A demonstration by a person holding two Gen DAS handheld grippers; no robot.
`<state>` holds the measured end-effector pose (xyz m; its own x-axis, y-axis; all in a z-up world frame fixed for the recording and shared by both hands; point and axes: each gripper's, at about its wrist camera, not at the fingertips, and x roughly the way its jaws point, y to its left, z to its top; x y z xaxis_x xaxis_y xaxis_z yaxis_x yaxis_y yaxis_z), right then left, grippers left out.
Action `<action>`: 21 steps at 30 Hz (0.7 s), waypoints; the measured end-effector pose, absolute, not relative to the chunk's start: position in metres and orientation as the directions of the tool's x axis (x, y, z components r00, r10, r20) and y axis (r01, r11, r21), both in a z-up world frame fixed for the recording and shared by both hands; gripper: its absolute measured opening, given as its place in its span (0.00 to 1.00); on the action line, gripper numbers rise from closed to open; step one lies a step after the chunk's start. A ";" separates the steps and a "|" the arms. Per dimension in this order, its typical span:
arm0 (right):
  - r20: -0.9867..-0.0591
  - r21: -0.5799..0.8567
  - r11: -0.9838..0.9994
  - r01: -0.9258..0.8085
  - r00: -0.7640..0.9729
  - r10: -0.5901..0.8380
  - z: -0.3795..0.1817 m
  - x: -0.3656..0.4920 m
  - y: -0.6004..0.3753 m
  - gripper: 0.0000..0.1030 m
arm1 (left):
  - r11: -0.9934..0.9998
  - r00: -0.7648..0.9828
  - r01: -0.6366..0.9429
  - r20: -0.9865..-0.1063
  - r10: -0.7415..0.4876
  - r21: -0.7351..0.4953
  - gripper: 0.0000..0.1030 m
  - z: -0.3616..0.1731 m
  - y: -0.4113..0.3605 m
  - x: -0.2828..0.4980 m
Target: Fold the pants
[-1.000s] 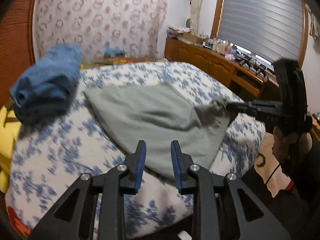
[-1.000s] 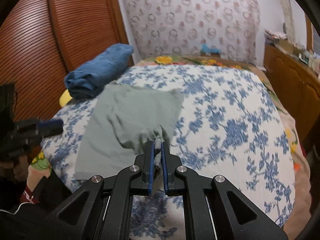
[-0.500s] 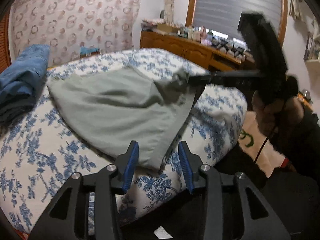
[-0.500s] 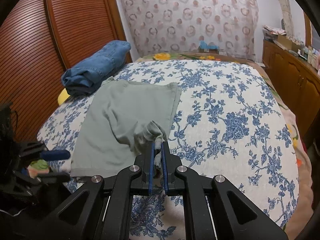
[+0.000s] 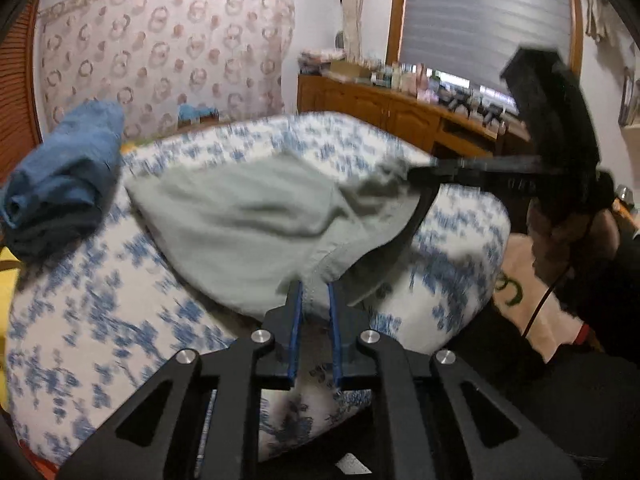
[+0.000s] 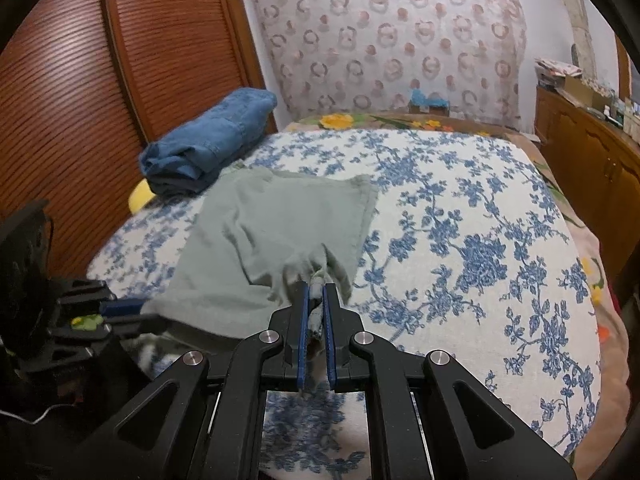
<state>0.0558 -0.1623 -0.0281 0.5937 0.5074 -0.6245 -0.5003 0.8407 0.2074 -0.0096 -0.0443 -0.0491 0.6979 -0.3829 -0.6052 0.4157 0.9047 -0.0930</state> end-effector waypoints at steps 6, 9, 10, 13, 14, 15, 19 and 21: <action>-0.575 0.220 0.809 -0.546 0.597 0.560 -0.003 0.049 -0.153 0.04 | 0.919 0.763 0.388 -0.535 -0.362 -0.069 0.09 -0.014 -0.020 -0.007; -0.567 0.208 0.799 -0.564 0.597 0.568 0.003 0.057 -0.143 0.04 | 0.929 0.781 0.365 -0.524 -0.340 -0.058 0.09 -0.009 -0.010 0.010; -0.565 0.202 0.797 -0.569 0.597 0.570 0.005 0.062 -0.138 0.04 | 0.931 0.785 0.360 -0.520 -0.338 -0.063 0.09 -0.007 -0.007 0.017; -0.564 0.193 0.793 -0.578 0.597 0.571 0.007 0.080 -0.127 0.04 | 0.939 0.799 0.340 -0.509 -0.320 -0.057 0.09 -0.002 0.000 0.039; -0.564 0.188 0.794 -0.578 0.599 0.569 0.008 0.088 -0.123 0.04 | 0.940 0.802 0.337 -0.506 -0.318 -0.056 0.09 -0.002 0.002 0.044; -0.565 0.183 0.796 -0.577 0.601 0.565 0.008 0.094 -0.120 0.04 | 0.942 0.807 0.331 -0.502 -0.312 -0.054 0.09 0.000 0.004 0.054; -0.569 0.178 0.808 -0.562 0.611 0.550 0.010 0.124 -0.112 0.04 | 0.949 0.813 0.312 -0.502 -0.294 -0.050 0.09 0.003 0.010 0.085; -0.574 0.171 0.819 -0.547 0.620 0.534 0.009 0.139 -0.109 0.04 | 0.953 0.812 0.300 -0.513 -0.280 -0.046 0.09 0.002 0.012 0.103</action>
<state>0.1390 -0.1093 0.0092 0.6204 0.5339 -0.5745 -0.5471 0.8195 0.1708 0.1026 0.0122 0.0023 0.8116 -0.2802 -0.5126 0.3002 0.9528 -0.0457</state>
